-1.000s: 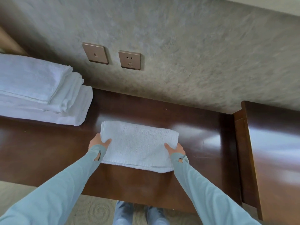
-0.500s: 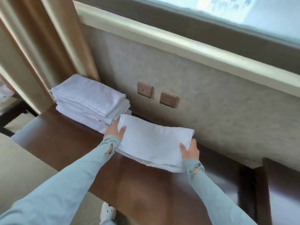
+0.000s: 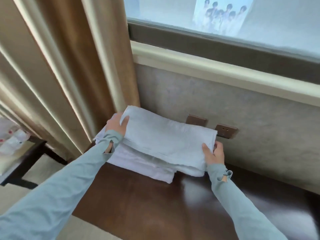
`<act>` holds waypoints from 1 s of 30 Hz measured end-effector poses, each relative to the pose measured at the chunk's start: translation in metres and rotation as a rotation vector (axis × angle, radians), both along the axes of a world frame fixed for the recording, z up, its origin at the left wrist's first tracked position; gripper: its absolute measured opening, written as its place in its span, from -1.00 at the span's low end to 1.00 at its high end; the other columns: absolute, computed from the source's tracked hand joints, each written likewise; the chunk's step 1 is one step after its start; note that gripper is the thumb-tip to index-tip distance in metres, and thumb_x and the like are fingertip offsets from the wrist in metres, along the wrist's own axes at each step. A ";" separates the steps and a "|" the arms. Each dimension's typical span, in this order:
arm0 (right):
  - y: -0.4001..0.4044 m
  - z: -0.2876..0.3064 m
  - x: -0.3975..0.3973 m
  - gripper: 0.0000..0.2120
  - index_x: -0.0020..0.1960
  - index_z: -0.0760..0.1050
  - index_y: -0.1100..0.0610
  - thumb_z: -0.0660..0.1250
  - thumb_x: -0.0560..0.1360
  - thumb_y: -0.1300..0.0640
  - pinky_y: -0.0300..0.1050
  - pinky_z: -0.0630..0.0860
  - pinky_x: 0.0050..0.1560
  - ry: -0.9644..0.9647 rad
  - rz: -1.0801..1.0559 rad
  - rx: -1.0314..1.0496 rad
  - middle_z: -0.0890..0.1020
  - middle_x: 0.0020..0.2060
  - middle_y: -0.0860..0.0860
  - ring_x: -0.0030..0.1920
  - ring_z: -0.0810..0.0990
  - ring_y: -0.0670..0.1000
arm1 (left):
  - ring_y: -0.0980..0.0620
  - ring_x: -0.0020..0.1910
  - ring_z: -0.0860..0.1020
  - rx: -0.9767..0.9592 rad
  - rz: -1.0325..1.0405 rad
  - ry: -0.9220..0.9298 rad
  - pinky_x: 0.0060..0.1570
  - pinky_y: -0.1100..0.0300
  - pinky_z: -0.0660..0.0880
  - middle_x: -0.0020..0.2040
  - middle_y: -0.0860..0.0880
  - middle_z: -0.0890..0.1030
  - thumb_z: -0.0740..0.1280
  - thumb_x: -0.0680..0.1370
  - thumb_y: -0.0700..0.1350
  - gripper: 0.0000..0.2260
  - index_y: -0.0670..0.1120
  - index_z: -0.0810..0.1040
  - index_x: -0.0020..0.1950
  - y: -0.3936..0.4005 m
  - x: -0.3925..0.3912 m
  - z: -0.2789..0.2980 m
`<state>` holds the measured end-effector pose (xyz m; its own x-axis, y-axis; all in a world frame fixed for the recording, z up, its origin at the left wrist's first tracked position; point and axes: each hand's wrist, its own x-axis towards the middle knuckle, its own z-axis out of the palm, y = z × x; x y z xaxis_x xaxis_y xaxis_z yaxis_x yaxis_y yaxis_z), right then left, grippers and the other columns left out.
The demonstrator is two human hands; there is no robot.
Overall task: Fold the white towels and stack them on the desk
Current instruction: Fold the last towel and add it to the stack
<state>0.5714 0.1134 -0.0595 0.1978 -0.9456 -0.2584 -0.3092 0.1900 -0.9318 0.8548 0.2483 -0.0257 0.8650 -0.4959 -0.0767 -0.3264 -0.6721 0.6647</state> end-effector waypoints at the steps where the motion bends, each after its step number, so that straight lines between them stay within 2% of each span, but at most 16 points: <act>1: 0.004 0.002 0.020 -0.65 0.25 0.31 0.17 0.31 0.52 0.15 -0.02 0.46 0.13 -0.016 -0.016 0.003 0.50 0.04 0.07 0.01 0.51 0.06 | -0.15 -0.12 0.50 -0.009 -0.050 -0.011 -0.14 0.14 0.37 -0.10 -0.11 0.55 0.12 0.59 0.00 -0.73 -0.13 0.50 0.12 0.002 0.023 0.003; 3: 0.010 0.007 0.055 -0.65 0.24 0.32 0.18 0.32 0.51 0.15 -0.05 0.46 0.10 -0.033 -0.033 -0.016 0.50 0.03 0.05 0.00 0.51 0.04 | -0.11 -0.18 0.46 -0.022 -0.051 -0.054 -0.23 0.17 0.32 -0.15 -0.06 0.54 0.11 0.57 0.01 -0.74 -0.09 0.50 0.07 0.003 0.064 0.005; 4: 0.011 0.008 0.070 -0.65 0.24 0.33 0.19 0.32 0.51 0.15 -0.09 0.44 0.07 -0.033 -0.043 -0.026 0.50 0.02 0.03 0.00 0.50 0.03 | -0.10 -0.17 0.45 -0.024 -0.050 -0.054 -0.20 0.18 0.31 -0.14 -0.05 0.53 0.12 0.58 0.00 -0.75 -0.09 0.50 0.08 0.003 0.078 0.005; 8: 0.011 -0.005 0.109 -0.63 0.25 0.33 0.21 0.31 0.52 0.11 -0.16 0.36 0.01 0.079 -0.024 -0.018 0.51 0.08 0.07 -0.01 0.48 0.03 | -0.21 0.05 0.52 -0.024 -0.041 0.006 -0.05 0.13 0.36 0.03 -0.17 0.58 0.15 0.61 -0.03 -0.71 -0.15 0.48 0.23 0.008 0.108 -0.014; 11: 0.014 -0.031 0.115 -0.62 0.27 0.31 0.24 0.28 0.51 0.13 -0.15 0.35 -0.07 0.288 0.010 0.124 0.53 0.11 0.15 -0.09 0.46 0.07 | -0.24 0.12 0.52 0.178 -0.084 0.157 0.04 0.07 0.44 0.16 -0.24 0.56 0.22 0.59 -0.06 -0.66 -0.19 0.42 0.30 0.023 0.115 -0.054; 14: 0.019 -0.045 0.113 -0.59 0.31 0.28 0.21 0.25 0.52 0.12 -0.12 0.38 -0.11 0.358 0.029 0.228 0.48 -0.02 0.07 -0.21 0.48 0.01 | -0.22 0.09 0.53 0.379 -0.161 0.183 0.01 0.06 0.46 0.16 -0.22 0.54 0.22 0.59 -0.04 -0.64 -0.19 0.37 0.32 0.033 0.118 -0.077; 19: 0.020 -0.045 0.113 -0.61 0.33 0.28 0.15 0.22 0.55 0.05 -0.10 0.40 -0.02 0.333 0.074 0.127 0.51 0.06 0.08 -0.04 0.50 0.07 | -0.16 -0.09 0.48 0.305 -0.117 0.138 -0.11 0.07 0.40 0.13 -0.26 0.53 0.17 0.61 -0.08 -0.70 -0.23 0.36 0.28 0.033 0.125 -0.080; 25: 0.017 -0.050 0.120 -0.55 0.34 0.25 0.19 0.27 0.52 0.08 -0.09 0.45 -0.07 0.436 0.125 0.172 0.52 0.11 0.12 -0.03 0.54 0.10 | -0.26 0.18 0.46 0.370 -0.074 0.194 0.07 0.01 0.38 0.24 -0.27 0.45 0.14 0.62 -0.11 -0.68 -0.27 0.33 0.30 0.036 0.124 -0.087; 27: 0.017 -0.051 0.120 -0.53 0.32 0.24 0.19 0.31 0.49 0.08 -0.06 0.49 -0.02 0.440 0.085 0.131 0.51 0.14 0.15 0.01 0.55 0.13 | -0.25 0.26 0.39 0.448 -0.095 0.117 0.19 -0.03 0.35 0.30 -0.24 0.40 0.16 0.60 -0.16 -0.68 -0.22 0.30 0.34 0.027 0.121 -0.081; 30: 0.019 -0.052 0.120 -0.49 0.34 0.20 0.14 0.32 0.49 0.07 -0.03 0.45 0.09 0.391 -0.005 0.070 0.44 0.24 0.10 0.14 0.51 0.14 | -0.22 0.33 0.31 0.443 -0.198 -0.105 0.30 -0.06 0.27 0.37 -0.16 0.30 0.19 0.53 -0.24 -0.53 -0.08 0.21 0.44 0.007 0.115 -0.069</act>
<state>0.6917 0.1321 -0.1119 0.0672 -0.9237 -0.3773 -0.6369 0.2513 -0.7288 0.9699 0.2556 -0.0946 0.7720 -0.5907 -0.2347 -0.5258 -0.8010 0.2862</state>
